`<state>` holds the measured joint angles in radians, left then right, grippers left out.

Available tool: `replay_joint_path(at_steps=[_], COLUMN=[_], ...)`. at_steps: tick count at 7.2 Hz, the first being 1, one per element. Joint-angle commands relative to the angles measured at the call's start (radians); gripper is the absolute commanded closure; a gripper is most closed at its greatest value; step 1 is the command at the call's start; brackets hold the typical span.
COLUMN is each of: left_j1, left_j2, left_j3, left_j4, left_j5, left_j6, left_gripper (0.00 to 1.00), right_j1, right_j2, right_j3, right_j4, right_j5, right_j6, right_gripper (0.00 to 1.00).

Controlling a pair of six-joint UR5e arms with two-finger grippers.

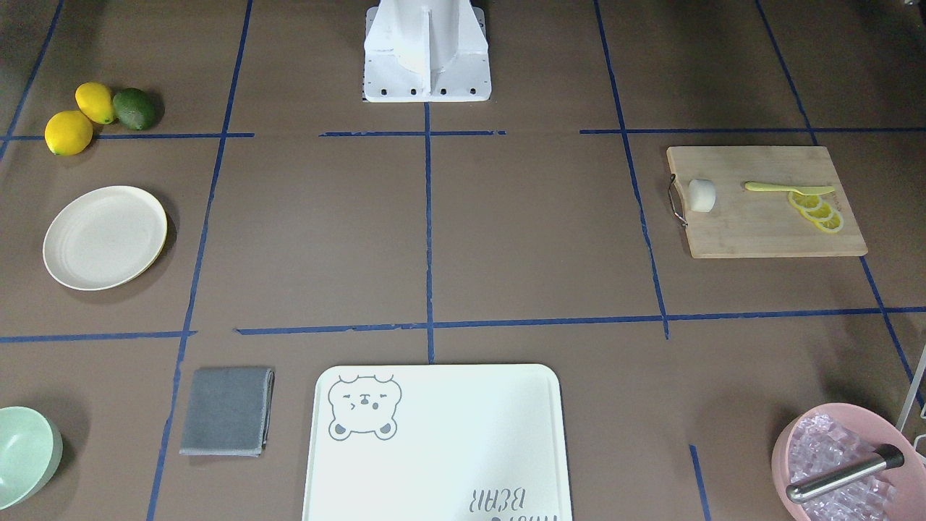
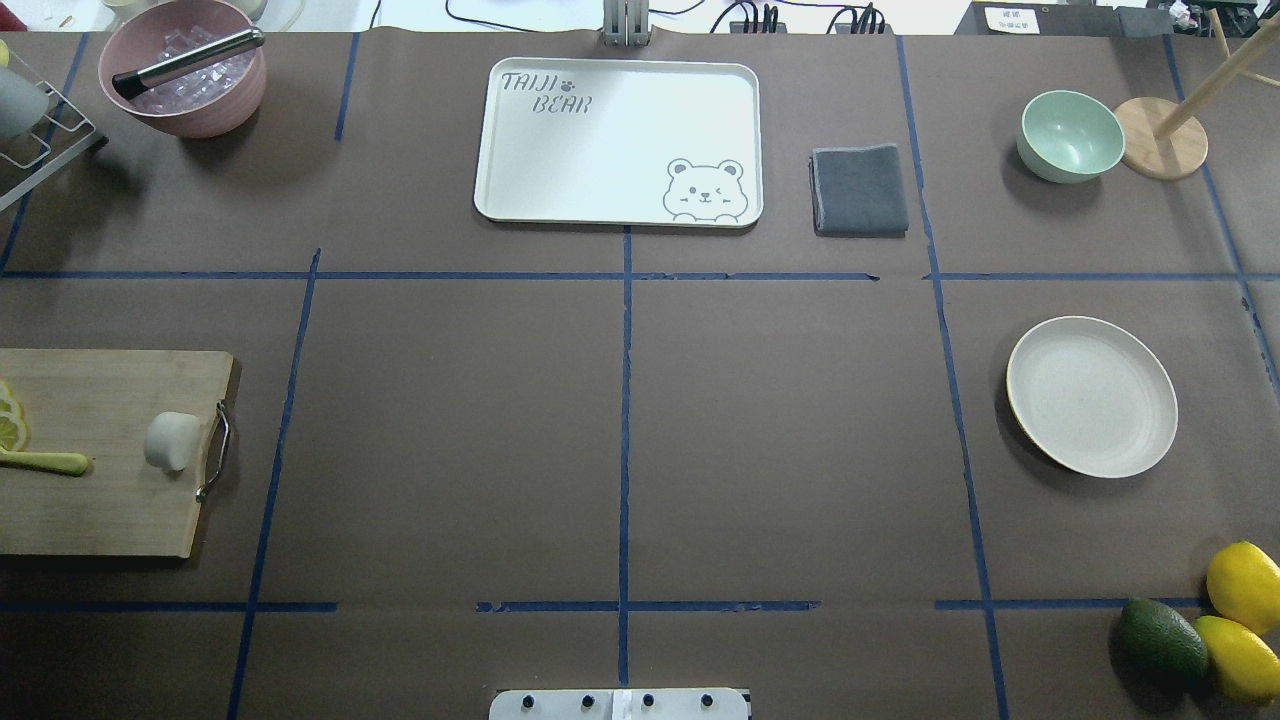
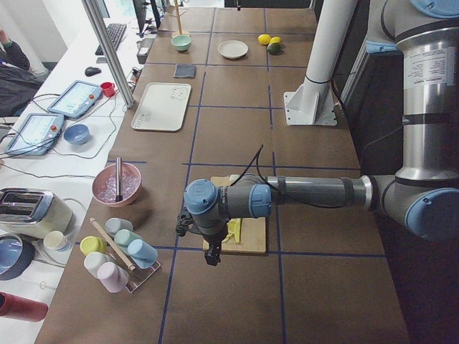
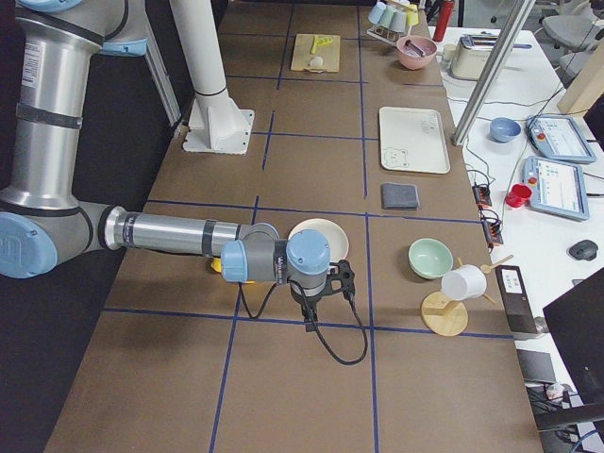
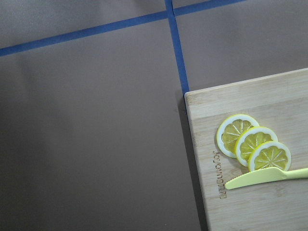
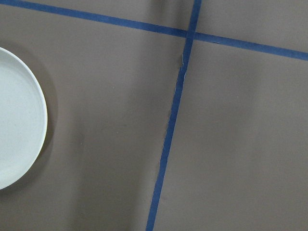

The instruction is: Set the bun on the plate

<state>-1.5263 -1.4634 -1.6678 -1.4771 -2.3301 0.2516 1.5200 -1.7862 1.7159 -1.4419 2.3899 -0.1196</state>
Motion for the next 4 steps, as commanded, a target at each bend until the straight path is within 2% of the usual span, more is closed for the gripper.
replay_joint_path(at_steps=[1,4], left_j1=[0.0,0.017], left_j2=[0.002,-0.003], left_j3=[-0.004,0.0], left_j4=[-0.002,0.001], left_j5=[0.0,0.0], left_j6=[0.0,0.0], left_gripper=[0.0,0.0], right_j1=[-0.004,-0.079], right_j2=[0.002,0.054], right_j3=[-0.001,0.002], right_j4=[0.0,0.009], right_j5=[0.0,0.0], right_j6=[0.0,0.128], right_gripper=[0.0,0.0])
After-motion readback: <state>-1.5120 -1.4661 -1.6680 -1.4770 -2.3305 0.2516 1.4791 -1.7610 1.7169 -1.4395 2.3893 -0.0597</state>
